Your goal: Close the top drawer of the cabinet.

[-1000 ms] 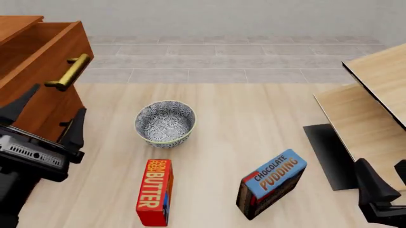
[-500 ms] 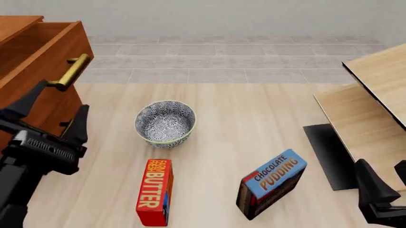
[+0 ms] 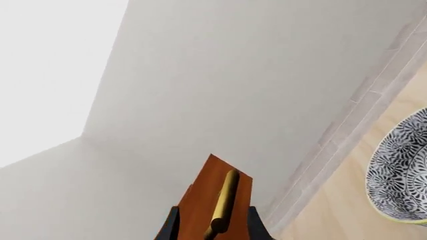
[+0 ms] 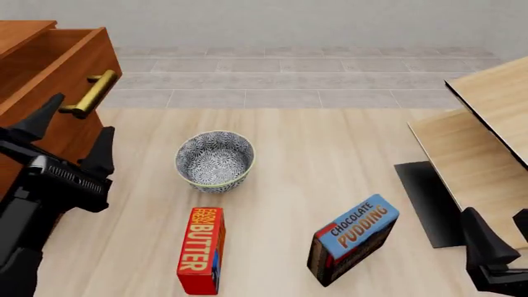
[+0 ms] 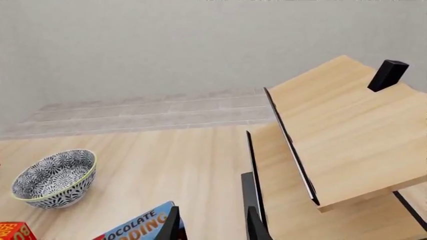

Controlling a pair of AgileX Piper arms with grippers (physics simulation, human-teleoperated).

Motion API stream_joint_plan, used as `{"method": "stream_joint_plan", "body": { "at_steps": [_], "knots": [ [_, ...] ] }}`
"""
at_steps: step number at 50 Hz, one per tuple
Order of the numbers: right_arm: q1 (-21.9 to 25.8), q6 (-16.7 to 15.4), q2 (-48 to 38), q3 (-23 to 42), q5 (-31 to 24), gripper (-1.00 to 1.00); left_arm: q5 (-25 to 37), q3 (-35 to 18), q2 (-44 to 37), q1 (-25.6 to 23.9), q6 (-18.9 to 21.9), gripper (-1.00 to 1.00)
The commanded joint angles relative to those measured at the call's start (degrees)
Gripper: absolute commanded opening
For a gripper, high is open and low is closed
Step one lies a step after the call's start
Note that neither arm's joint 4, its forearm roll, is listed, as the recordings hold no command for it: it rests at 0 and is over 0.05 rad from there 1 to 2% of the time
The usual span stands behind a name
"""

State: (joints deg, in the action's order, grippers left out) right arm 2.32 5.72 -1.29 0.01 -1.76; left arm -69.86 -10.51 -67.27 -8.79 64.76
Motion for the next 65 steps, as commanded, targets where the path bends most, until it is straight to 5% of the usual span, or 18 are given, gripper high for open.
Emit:
{"method": "stream_joint_plan", "body": {
  "at_steps": [1,65],
  "knots": [
    [-0.12,0.10,0.41,0.00,-0.21,1.00,-0.04,-2.03,-2.47,-0.10,1.88,1.00],
    [-1.20,-0.09,1.22,-0.01,0.21,1.00,-0.04,-8.05,-12.08,8.05,5.76,1.00]
  ]
}}
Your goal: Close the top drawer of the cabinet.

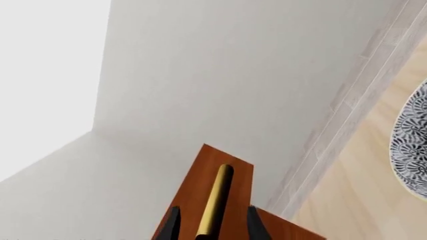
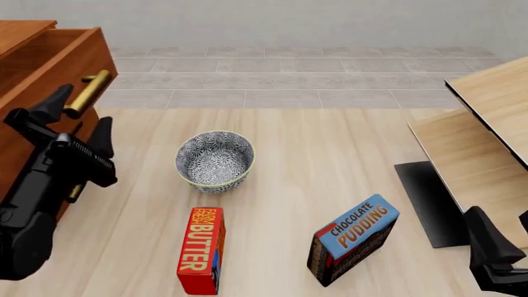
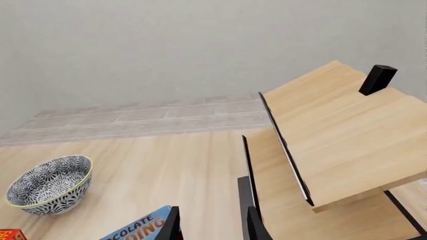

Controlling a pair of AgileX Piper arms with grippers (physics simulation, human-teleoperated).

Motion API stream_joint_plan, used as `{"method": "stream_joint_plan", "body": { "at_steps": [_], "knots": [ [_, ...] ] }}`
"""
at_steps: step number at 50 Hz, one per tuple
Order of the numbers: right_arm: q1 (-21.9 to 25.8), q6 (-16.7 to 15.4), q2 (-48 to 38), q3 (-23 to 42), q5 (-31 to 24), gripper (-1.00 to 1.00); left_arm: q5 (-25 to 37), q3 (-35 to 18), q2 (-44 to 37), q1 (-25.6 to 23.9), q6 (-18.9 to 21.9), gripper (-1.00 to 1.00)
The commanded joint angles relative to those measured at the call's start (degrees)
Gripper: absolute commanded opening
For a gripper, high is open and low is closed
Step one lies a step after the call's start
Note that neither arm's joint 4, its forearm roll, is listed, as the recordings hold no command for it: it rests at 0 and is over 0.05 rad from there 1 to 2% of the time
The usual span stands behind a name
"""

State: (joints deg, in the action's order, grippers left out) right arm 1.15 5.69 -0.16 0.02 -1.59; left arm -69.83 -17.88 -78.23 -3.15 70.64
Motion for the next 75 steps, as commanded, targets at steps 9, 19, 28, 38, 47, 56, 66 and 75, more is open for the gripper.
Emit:
{"method": "stream_joint_plan", "body": {
  "at_steps": [9,19,28,38,47,56,66,75],
  "knots": [
    [0.31,-0.36,-0.01,0.00,0.40,1.00,-0.06,-0.65,-0.79,3.44,-0.18,1.00],
    [0.49,-0.56,0.09,-0.01,-0.15,1.00,-0.06,-0.05,0.00,4.31,-0.09,1.00],
    [0.26,-0.65,0.08,-0.01,0.09,1.00,-0.06,-0.20,0.59,5.31,-0.03,1.00],
    [0.26,-0.61,0.09,-0.01,0.01,1.00,-0.06,-0.38,0.68,6.44,0.10,1.00],
    [0.25,-0.60,-0.11,0.03,0.13,1.00,-0.06,-0.56,0.53,7.00,0.16,1.00],
    [0.22,-0.45,-0.13,0.03,0.08,1.00,-0.06,-1.32,-0.22,7.97,-0.52,1.00],
    [-0.50,-1.47,-0.03,0.02,0.43,1.00,-0.06,-2.43,-1.21,8.62,-0.24,1.00],
    [-0.09,-1.11,-0.04,0.01,0.19,1.00,-0.07,-3.07,-1.55,9.03,2.31,1.00]
  ]
}}
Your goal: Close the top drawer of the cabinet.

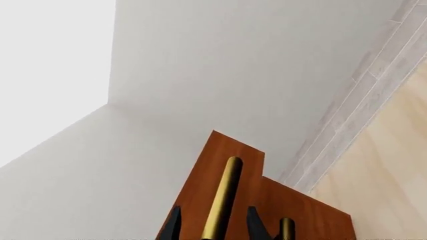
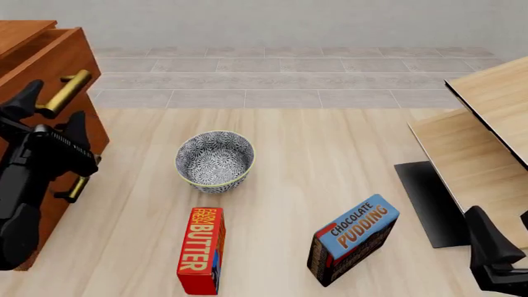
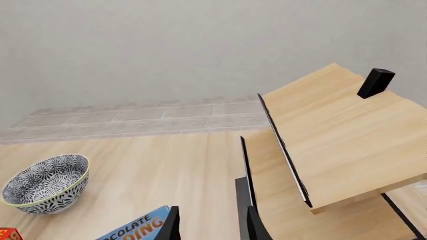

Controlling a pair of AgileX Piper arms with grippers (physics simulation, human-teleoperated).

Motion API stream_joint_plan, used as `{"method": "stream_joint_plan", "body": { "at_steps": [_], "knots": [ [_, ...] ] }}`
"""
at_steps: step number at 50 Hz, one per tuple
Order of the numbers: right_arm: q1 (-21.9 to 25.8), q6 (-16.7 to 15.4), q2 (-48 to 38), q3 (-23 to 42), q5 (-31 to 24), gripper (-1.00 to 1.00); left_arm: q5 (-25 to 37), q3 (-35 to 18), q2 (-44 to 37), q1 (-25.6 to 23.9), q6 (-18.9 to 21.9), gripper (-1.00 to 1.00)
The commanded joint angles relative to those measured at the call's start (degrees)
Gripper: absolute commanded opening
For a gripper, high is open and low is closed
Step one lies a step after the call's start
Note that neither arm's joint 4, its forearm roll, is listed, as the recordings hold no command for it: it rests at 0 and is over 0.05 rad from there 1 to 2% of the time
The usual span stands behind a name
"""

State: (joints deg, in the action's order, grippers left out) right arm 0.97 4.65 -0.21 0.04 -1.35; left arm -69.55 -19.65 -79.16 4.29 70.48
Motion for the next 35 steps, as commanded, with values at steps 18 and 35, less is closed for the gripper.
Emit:
{"method": "stream_joint_plan", "body": {
  "at_steps": [18,35],
  "knots": [
    [0.07,0.06,-0.03,-0.02,-0.41,1.00,-0.35,-2.46,-1.55,3.45,0.33,1.00],
    [0.64,-0.06,-0.11,-0.01,-0.28,1.00,-0.35,-2.64,-0.89,6.26,-0.13,1.00]
  ]
}}
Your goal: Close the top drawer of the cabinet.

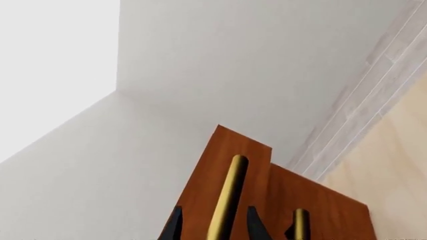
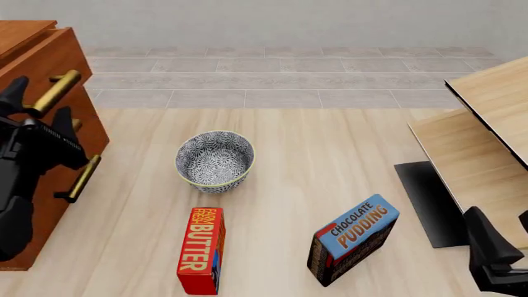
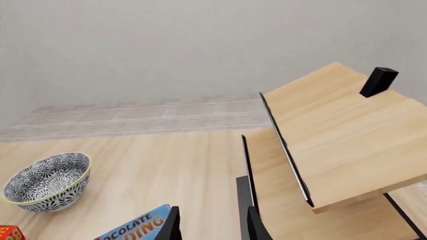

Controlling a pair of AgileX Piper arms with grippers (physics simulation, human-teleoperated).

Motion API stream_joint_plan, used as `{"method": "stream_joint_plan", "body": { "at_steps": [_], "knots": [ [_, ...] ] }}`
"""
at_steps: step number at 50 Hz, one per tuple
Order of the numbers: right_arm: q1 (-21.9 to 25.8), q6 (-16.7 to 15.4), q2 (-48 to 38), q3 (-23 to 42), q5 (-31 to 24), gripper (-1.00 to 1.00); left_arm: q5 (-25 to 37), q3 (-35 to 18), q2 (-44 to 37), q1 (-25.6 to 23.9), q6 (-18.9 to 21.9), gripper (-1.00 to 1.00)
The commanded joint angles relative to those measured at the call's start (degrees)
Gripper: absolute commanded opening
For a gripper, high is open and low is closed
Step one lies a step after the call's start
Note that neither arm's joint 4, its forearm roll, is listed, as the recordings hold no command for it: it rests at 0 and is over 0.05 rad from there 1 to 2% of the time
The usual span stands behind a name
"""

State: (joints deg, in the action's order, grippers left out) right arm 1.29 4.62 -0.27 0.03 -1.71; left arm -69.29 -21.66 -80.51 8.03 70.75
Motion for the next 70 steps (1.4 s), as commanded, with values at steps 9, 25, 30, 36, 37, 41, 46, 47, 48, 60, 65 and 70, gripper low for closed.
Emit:
{"method": "stream_joint_plan", "body": {
  "at_steps": [9,25,30,36,37,41,46,47,48,60,65,70],
  "knots": [
    [0.33,-0.20,0.03,-0.02,0.62,1.00,-0.61,-0.31,0.78,3.20,-0.29,1.00],
    [0.51,-0.19,-0.21,0.01,0.68,1.00,-0.61,-0.26,0.68,5.08,-0.56,1.00],
    [0.74,-0.31,-0.23,0.01,0.62,1.00,-0.61,-0.27,0.84,5.64,-0.76,1.00],
    [0.75,-0.37,-0.23,0.02,0.64,1.00,-0.61,-0.28,0.70,6.34,-0.76,1.00],
    [0.74,-0.41,-0.22,0.02,0.63,1.00,-0.61,-0.30,0.64,6.48,-0.93,1.00],
    [0.79,-0.46,-0.19,0.03,0.58,1.00,-0.61,-0.40,0.46,6.81,-1.01,1.00],
    [0.83,-0.51,0.13,-0.02,0.35,1.00,-0.61,-0.76,0.30,7.48,-1.07,1.00],
    [0.83,-0.54,0.13,-0.02,0.37,1.00,-0.61,-0.73,0.32,7.52,-1.08,1.00],
    [0.87,-0.52,0.13,-0.02,0.39,1.00,-0.61,-0.71,0.35,7.59,-1.09,1.00],
    [0.82,-0.43,0.19,-0.02,0.38,1.00,-0.61,-0.90,0.24,8.61,-0.84,1.00],
    [0.82,-0.54,0.22,-0.02,0.43,1.00,-0.61,-0.70,0.43,9.08,-0.87,1.00],
    [0.54,-0.31,0.20,-0.01,0.58,1.00,-0.61,-0.63,0.73,9.52,-0.96,1.00]
  ]
}}
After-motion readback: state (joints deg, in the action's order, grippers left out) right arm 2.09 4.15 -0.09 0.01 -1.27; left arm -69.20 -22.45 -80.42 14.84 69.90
